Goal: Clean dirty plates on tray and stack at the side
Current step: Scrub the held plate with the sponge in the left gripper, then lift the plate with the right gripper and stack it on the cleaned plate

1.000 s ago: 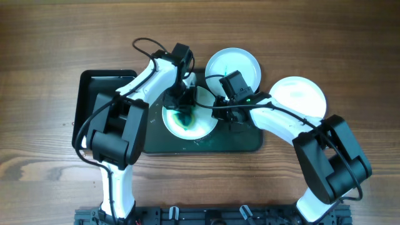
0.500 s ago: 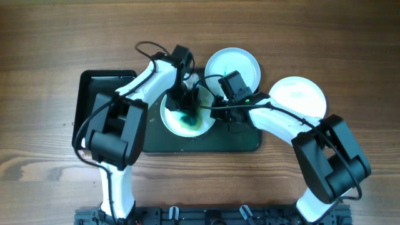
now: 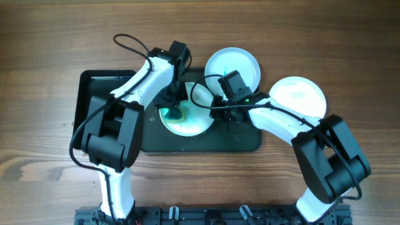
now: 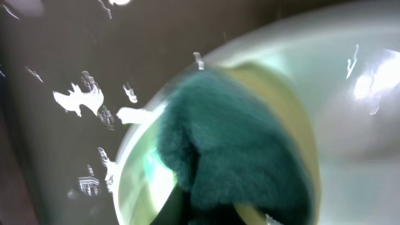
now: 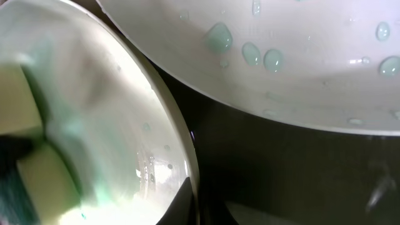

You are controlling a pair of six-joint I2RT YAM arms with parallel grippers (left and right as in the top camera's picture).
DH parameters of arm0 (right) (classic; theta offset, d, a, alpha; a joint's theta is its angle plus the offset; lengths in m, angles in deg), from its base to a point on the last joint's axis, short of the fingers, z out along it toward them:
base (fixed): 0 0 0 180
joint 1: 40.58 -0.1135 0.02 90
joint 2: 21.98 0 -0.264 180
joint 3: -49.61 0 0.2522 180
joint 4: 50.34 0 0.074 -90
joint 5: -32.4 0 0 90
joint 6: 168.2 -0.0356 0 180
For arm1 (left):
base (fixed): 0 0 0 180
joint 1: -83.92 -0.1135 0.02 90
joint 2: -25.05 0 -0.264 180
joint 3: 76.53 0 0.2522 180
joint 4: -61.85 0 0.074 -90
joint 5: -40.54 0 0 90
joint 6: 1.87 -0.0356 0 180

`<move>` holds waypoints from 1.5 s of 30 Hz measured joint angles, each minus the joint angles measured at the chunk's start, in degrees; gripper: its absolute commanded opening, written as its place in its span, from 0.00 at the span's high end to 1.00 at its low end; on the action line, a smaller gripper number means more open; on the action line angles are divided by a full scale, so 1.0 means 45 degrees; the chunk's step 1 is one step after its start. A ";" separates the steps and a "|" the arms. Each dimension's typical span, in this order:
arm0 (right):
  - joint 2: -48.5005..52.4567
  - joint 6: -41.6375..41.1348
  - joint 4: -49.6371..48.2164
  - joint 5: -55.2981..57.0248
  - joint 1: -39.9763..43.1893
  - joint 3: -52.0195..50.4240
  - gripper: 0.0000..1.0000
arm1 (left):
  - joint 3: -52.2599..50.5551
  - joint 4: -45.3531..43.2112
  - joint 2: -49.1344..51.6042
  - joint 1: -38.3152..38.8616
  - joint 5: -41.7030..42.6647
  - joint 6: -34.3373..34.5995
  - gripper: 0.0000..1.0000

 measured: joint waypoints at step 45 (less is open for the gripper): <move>0.0019 0.0903 0.2667 0.0058 -0.0316 0.1195 0.96 | 0.2040 0.1778 -0.4561 -0.2759 -0.3342 0.0194 0.96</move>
